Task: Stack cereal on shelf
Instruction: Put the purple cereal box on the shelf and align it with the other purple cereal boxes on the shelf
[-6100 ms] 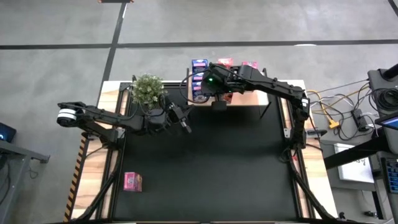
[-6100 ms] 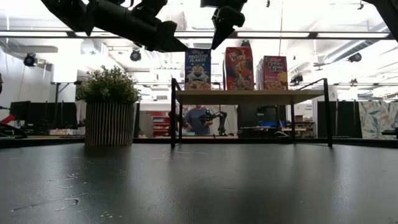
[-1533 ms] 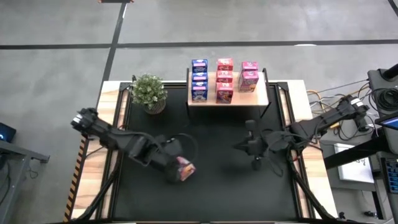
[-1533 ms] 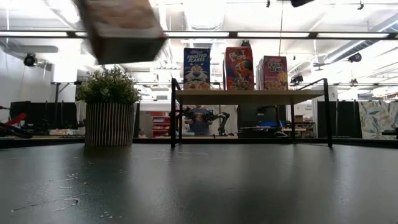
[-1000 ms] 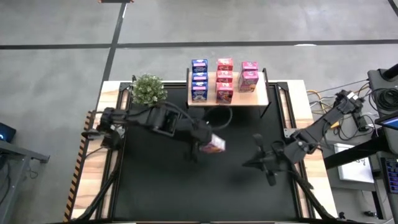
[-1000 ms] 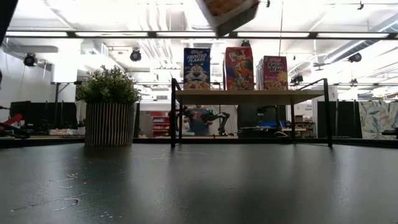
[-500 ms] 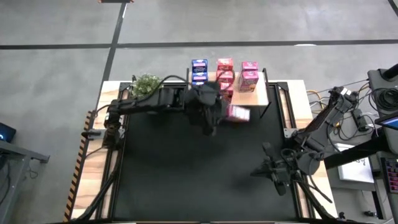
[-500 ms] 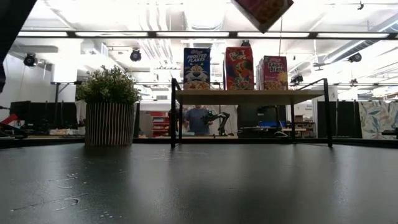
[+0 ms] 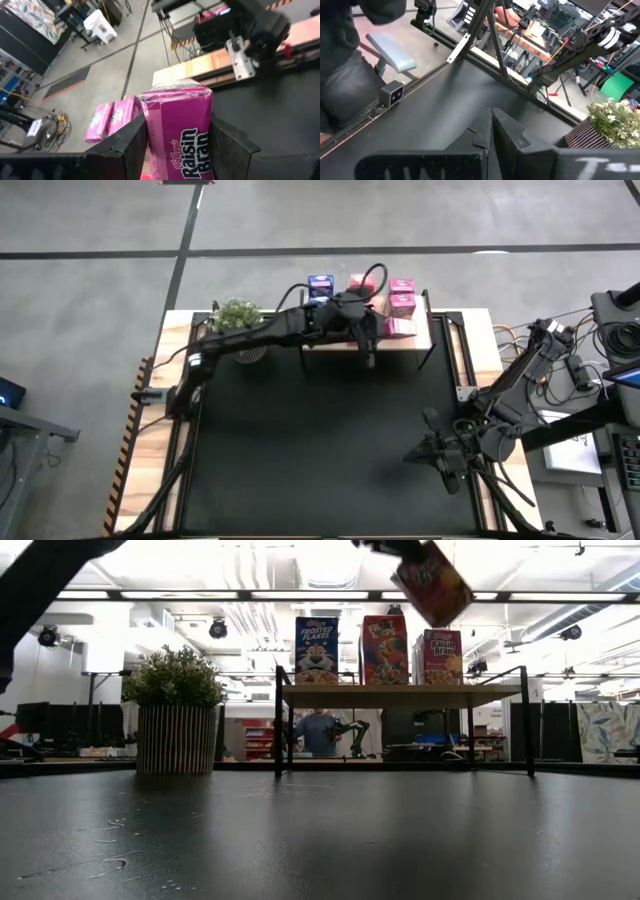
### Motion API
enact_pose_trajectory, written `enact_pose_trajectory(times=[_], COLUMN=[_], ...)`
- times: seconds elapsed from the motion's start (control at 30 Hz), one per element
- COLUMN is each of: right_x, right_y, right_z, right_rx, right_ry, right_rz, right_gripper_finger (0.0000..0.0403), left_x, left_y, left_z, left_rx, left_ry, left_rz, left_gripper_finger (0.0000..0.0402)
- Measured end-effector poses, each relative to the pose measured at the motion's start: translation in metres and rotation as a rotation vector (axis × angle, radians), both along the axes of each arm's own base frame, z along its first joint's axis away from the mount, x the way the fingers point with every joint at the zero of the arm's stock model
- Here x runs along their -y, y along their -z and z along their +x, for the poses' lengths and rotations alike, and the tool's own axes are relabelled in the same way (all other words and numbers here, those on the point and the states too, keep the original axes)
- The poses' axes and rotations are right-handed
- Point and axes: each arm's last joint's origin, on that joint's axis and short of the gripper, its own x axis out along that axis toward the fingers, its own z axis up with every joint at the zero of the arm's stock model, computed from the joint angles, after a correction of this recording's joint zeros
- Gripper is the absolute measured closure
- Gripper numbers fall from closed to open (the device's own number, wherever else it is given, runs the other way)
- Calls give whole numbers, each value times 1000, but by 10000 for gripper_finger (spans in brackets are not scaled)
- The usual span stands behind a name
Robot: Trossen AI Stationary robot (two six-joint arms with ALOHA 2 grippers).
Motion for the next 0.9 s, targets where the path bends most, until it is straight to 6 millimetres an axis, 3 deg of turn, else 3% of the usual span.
enact_pose_trajectory(times=[0.17, 0.43, 0.9], right_x=[1, 1, 1], right_y=[-1, -1, -1], right_z=[0, -1, -1], right_rx=[0, -1, -1], right_ry=[2, 2, 2], right_rz=[11, 11, 12], right_gripper_finger=[394, 394, 394], left_x=[-11, -14, -16], left_y=[25, 48, 57], left_z=[18, 35, 44], left_rx=[-26, -33, 19], left_ry=[-19, -22, -23], left_rz=[-5, -15, -73], left_gripper_finger=[232, 232, 232])
